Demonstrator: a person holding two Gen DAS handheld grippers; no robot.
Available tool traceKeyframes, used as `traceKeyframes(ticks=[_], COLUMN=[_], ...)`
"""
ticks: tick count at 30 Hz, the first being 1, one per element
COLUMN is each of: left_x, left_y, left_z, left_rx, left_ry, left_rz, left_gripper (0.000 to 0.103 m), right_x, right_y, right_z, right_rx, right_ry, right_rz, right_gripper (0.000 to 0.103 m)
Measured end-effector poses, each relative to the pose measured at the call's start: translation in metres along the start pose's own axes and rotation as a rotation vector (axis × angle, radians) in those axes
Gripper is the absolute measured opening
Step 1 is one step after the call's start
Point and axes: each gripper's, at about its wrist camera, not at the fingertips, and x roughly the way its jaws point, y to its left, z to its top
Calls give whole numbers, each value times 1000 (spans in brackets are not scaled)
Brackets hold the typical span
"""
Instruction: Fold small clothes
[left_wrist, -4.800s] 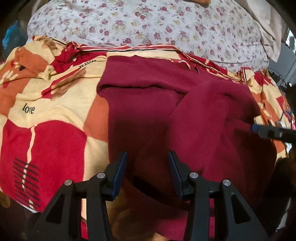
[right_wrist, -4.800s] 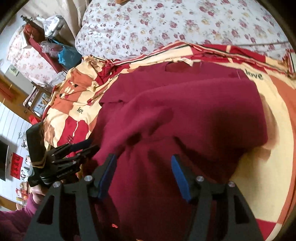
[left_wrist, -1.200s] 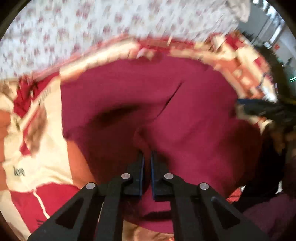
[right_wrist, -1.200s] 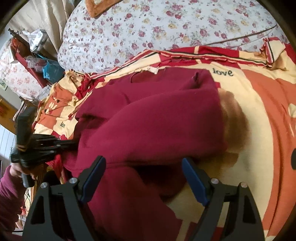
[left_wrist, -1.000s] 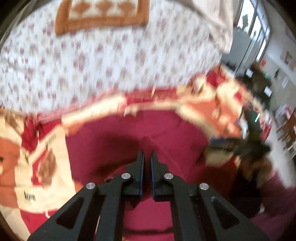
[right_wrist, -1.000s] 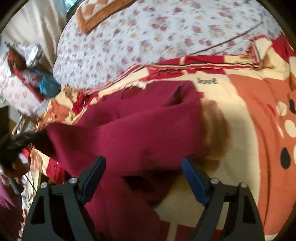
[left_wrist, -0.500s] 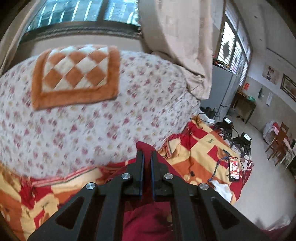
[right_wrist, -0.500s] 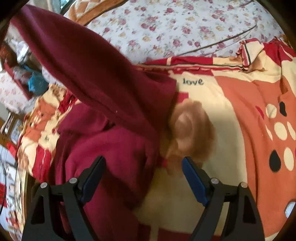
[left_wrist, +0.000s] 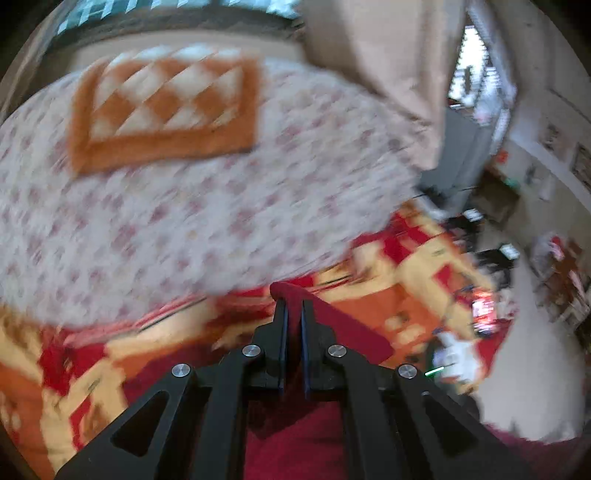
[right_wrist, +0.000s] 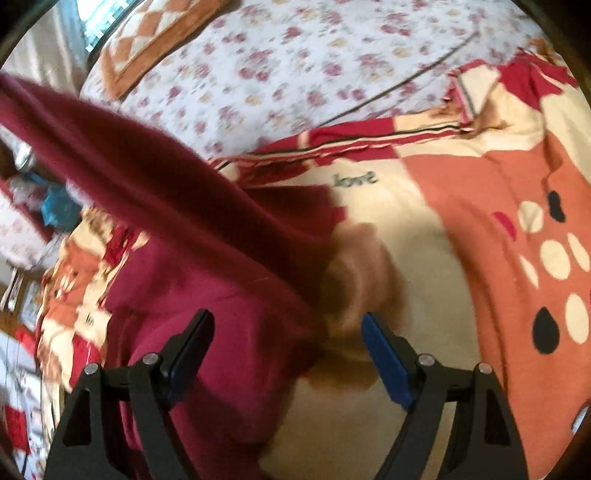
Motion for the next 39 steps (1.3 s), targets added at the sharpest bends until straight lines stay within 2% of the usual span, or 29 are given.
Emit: traceKeyframes(ticks=[4,8,13,15,16,18,21,23,24,26,27,28,30,31,32,33,34,37,39], left_x=[26,59,80,84,87,90,94,94,94,95,95,94,93,92,91,89,87,87,101], left_y=[74,124,146,155,159,166,171,174,174,174,174,172,168,167,165,165,164,163,166], left_z=[-49,-93,-117,-122,-127,-137,-150,-154,-155,-155,-154,-153,-151,-149,-148,-146,-144,-142,-146], left_rx=[-131,-190,-187,-195,-207,-220,-224,-237,-243,-249,-250,-247,-233,-227,-224,-225,-226,-215,-209], left_ry=[117,208,230,244,261,286,302,299,293,284,282,281,280,279,277,274,268,252,275], left_rz=[55,123,171,177,172,169,174,166,164,162,162,163,169,171,172,168,164,153,180], left_gripper=[0,0,0,0,0,0,0,0,0,0,0,0,0,0,0,0,0,0,0], right_x=[-19,-20,22,47,62,68,51,39,37,46,46,63,84,91,98,99,95,73,70], right_y=[11,20,48,57,58,59,53,40,33,24,24,17,12,14,14,14,14,11,1], right_z=[0,12,28,25,18,9,15,30,40,56,56,69,79,83,85,85,85,86,91], right_rx=[-23,17,-61,-119,-154,-205,-196,-136,-107,-80,-80,-75,-80,-90,-121,-132,-130,-114,-72], right_ry=[-5,-8,21,77,137,164,155,86,51,34,34,50,69,71,72,70,48,-41,-67], right_rz=[68,183,85,1,-53,-81,-33,-31,-68,-143,-143,-192,-221,-226,-225,-224,-209,-195,-209], right_gripper=[86,86,86,85,84,84,83,83,83,83,83,83,83,79,55,36,24,13,13])
